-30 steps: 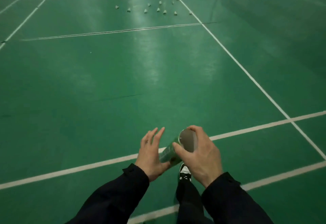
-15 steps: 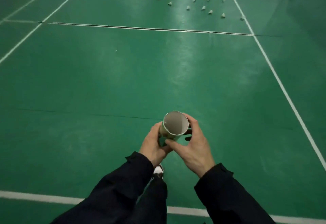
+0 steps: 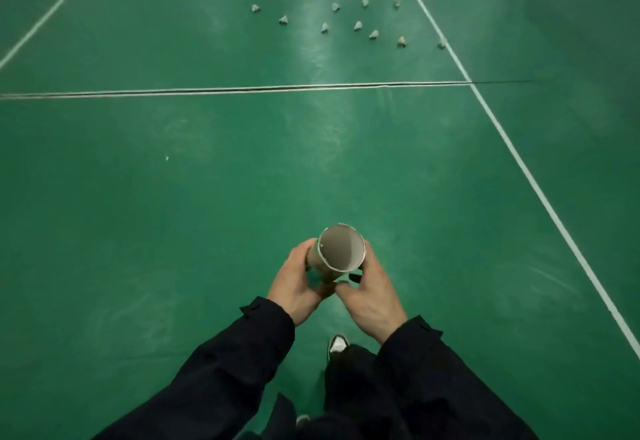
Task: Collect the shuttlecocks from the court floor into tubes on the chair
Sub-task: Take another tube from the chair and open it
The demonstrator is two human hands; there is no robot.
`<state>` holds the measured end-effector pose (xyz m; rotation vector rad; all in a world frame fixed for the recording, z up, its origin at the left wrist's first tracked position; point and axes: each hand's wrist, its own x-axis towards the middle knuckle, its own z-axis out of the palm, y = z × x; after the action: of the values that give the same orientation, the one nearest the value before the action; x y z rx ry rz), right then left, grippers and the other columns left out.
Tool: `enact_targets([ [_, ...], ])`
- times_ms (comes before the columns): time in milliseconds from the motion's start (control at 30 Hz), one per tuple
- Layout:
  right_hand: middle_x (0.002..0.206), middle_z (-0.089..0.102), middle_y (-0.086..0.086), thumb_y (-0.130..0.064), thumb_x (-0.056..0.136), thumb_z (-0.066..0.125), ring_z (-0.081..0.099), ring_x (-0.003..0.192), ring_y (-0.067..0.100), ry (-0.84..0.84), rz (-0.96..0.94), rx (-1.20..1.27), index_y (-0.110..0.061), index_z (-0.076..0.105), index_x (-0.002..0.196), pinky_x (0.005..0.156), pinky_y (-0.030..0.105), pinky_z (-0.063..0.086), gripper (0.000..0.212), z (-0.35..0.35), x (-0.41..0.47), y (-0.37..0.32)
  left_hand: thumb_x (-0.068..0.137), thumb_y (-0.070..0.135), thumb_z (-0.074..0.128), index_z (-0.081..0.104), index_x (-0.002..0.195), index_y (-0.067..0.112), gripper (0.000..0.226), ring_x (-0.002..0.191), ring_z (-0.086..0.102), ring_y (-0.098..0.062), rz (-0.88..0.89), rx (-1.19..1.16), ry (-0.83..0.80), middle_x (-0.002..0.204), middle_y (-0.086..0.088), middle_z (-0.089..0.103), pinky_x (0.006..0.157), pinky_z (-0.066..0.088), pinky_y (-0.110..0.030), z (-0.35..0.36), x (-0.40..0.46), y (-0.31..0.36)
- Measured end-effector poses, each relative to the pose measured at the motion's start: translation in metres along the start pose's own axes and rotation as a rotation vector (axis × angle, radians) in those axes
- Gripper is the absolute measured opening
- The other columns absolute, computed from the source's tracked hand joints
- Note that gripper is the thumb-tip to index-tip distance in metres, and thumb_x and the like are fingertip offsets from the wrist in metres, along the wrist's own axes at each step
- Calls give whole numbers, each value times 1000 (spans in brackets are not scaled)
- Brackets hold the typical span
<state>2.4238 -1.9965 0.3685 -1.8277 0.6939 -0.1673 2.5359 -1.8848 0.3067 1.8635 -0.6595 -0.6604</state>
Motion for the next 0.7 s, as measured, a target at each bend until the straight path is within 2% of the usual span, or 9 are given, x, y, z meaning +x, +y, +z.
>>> enact_targets([
  [67, 120, 57, -28, 2, 85, 57, 54, 112, -11, 4, 2, 18, -50, 39, 126, 90, 14, 45, 69, -17, 80, -4, 62, 42, 84, 48, 129, 46, 76, 123, 57, -16, 32, 46, -14, 134, 2, 59, 105, 46, -31, -13, 87, 1],
  [100, 119, 57, -27, 4, 87, 54, 54, 112, -11, 11, 2, 25, -46, 42, 128, 91, 13, 45, 66, -26, 121, -4, 62, 42, 86, 47, 130, 45, 78, 125, 56, -17, 37, 67, -17, 135, 2, 58, 107, 46, -34, -19, 129, -1],
  [200, 121, 61, -15, 5, 90, 51, 61, 114, 5, 57, 7, 55, -38, 46, 131, 93, 27, 50, 60, -55, 244, -13, 64, 41, 88, 46, 137, 41, 84, 126, 55, -18, 11, 97, -21, 138, 2, 56, 111, 45, -38, -38, 254, 12],
  [267, 123, 62, -8, 6, 90, 50, 62, 115, 12, 44, 12, 73, -36, 48, 133, 91, 29, 52, 60, -78, 324, -29, 69, 28, 90, 48, 141, 31, 84, 125, 55, -19, 2, 94, -4, 137, -2, 56, 109, 44, -33, -52, 331, 32],
  [367, 126, 63, -5, 10, 87, 48, 62, 116, 12, 22, -3, 67, -32, 50, 134, 91, 29, 52, 63, -103, 429, -62, 74, 12, 91, 49, 143, 21, 81, 124, 54, -18, 13, 92, -9, 138, -5, 55, 105, 40, -25, -73, 430, 62],
  [567, 127, 60, -11, 6, 91, 51, 59, 115, 0, -45, 0, 37, -43, 46, 129, 81, 13, 46, 62, -132, 623, -105, 69, 29, 88, 48, 141, 32, 83, 128, 54, -17, -11, 53, 28, 137, 3, 57, 111, 42, -35, -112, 622, 77],
  [633, 128, 58, -14, 5, 92, 52, 58, 116, 1, -44, -13, 27, -43, 43, 130, 83, 13, 46, 61, -140, 694, -111, 67, 31, 87, 48, 137, 37, 80, 127, 54, -15, -9, 29, 43, 137, 4, 57, 109, 44, -34, -123, 695, 76],
  [700, 129, 58, -14, 3, 92, 53, 58, 118, 3, -30, -24, 16, -43, 42, 131, 89, 19, 48, 61, -149, 770, -119, 69, 28, 88, 48, 134, 39, 78, 124, 55, -13, 4, 15, 37, 136, 5, 57, 104, 45, -29, -135, 774, 78],
])
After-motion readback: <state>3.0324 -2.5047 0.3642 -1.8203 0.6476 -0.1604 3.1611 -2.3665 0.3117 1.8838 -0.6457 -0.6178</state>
